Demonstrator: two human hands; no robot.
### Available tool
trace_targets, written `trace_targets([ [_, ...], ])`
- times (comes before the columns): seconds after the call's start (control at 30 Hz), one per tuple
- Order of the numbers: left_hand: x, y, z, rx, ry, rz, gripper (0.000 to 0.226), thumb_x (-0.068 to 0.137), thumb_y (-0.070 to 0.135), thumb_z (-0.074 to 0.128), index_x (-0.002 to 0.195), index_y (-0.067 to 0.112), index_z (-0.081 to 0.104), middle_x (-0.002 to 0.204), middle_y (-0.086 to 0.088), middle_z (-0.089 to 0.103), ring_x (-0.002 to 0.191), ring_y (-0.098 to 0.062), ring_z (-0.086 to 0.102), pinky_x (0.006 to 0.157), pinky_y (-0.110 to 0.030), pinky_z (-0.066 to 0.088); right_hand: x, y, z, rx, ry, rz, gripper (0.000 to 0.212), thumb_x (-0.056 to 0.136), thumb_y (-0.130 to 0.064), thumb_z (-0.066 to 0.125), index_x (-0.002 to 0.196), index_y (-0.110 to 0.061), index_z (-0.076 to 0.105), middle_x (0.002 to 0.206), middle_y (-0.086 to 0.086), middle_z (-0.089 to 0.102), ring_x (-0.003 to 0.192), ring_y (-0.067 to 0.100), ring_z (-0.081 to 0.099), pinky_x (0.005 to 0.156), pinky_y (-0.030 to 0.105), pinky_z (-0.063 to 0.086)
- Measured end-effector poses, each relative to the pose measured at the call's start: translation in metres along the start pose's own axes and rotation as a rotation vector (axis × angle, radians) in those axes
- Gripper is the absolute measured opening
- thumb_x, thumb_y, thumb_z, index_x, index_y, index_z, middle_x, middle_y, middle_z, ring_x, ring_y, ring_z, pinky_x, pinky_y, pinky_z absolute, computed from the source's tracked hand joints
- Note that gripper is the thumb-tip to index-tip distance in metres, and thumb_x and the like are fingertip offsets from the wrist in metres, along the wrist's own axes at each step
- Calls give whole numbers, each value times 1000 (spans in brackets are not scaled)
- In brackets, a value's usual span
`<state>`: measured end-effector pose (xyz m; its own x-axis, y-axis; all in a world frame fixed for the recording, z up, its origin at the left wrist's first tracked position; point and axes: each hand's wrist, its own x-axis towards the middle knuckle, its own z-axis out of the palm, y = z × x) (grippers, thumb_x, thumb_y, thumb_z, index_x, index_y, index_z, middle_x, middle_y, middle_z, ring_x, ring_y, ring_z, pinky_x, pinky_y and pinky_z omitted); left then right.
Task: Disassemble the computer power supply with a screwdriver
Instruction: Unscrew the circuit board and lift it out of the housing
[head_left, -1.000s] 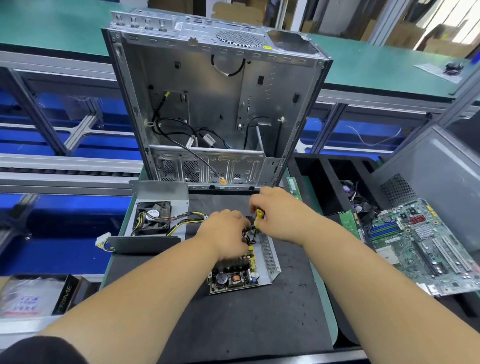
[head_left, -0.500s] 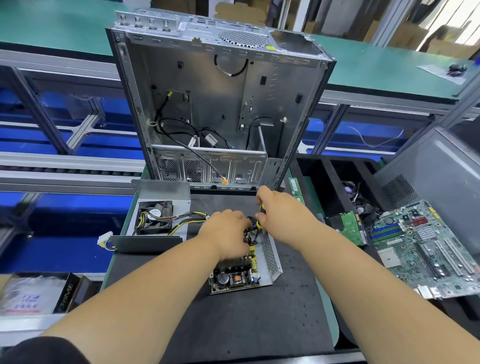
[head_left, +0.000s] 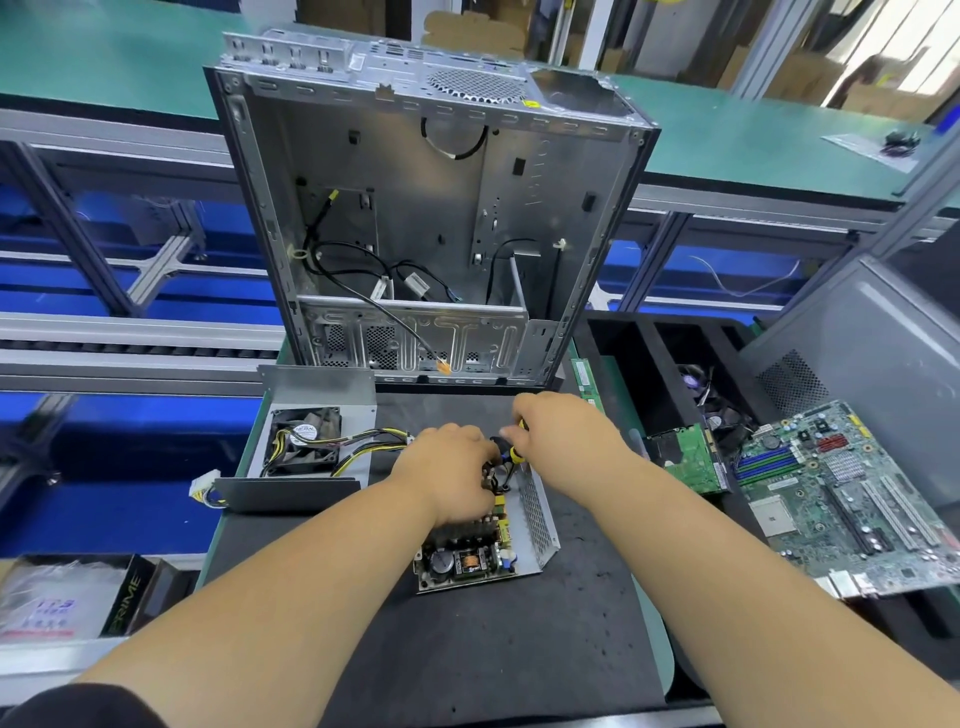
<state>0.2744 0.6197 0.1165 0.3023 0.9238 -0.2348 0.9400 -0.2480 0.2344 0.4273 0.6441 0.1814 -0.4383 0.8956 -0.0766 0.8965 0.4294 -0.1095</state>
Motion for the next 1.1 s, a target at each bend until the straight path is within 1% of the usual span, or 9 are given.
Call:
trace_targets([
  [0.17,0,1,0,-6,6,-1,51,76,38,57,127,31,57,120,3,57,112,-26,51,93,-39,40,-6,-4,5,147,43,-15,24,95,-26,60,107,-12,46,101,8,59,88,28,53,65,34,32],
  [0.33,-1,1,-1,-5,6,-2,51,77,39,58,127,30,57,121,2,57,112,-26,51,95,-40,41,-8,-2,6,130,49,-19,13,94,-21,54,103,-12,52,106,7,56,100,27,50,76,36,41],
  [0.4,-1,1,-1,-8,5,-3,51,78,39,58,128,29,56,121,2,57,112,-26,51,96,-40,41,-9,-1,5,75,73,-24,14,93,-26,51,100,-14,54,101,5,58,98,26,52,72,35,40],
  [0.5,-1,1,0,-31,0,-12,54,79,38,57,132,29,52,123,3,55,115,-25,49,99,-39,38,-9,0,5,-43,122,-24,34,96,-52,47,92,-18,55,86,0,58,88,23,55,67,34,38],
  [0.57,-1,1,-1,-33,-1,-11,57,78,37,57,135,31,51,126,3,55,117,-25,48,99,-39,38,-7,1,5,-51,105,-2,41,97,-57,44,87,-19,54,77,-2,53,85,25,57,63,34,35],
  [0.73,-1,0,0,-26,13,-6,53,77,38,58,129,32,56,123,3,56,114,-25,50,97,-39,40,-6,2,5,100,75,-11,21,99,-35,51,107,-16,52,93,1,58,92,27,54,65,33,33],
  [0.8,-1,0,1,-23,16,-4,53,77,39,58,129,32,56,123,4,56,114,-25,50,96,-39,39,-7,2,4,133,92,-15,19,97,-31,55,107,-15,50,93,0,56,91,26,53,63,33,32],
  [0.93,0,1,1,-21,19,-1,53,76,39,57,129,31,57,119,3,57,112,-25,51,95,-39,40,-5,1,4,131,73,4,20,95,-27,58,109,-14,55,111,5,58,108,25,49,74,31,34],
  [1.1,-1,1,0,-18,19,-2,47,77,39,58,123,29,58,115,2,57,109,-26,51,91,-38,38,-7,1,2,67,57,-18,17,88,-25,54,101,-17,60,106,3,58,103,24,50,75,32,38],
])
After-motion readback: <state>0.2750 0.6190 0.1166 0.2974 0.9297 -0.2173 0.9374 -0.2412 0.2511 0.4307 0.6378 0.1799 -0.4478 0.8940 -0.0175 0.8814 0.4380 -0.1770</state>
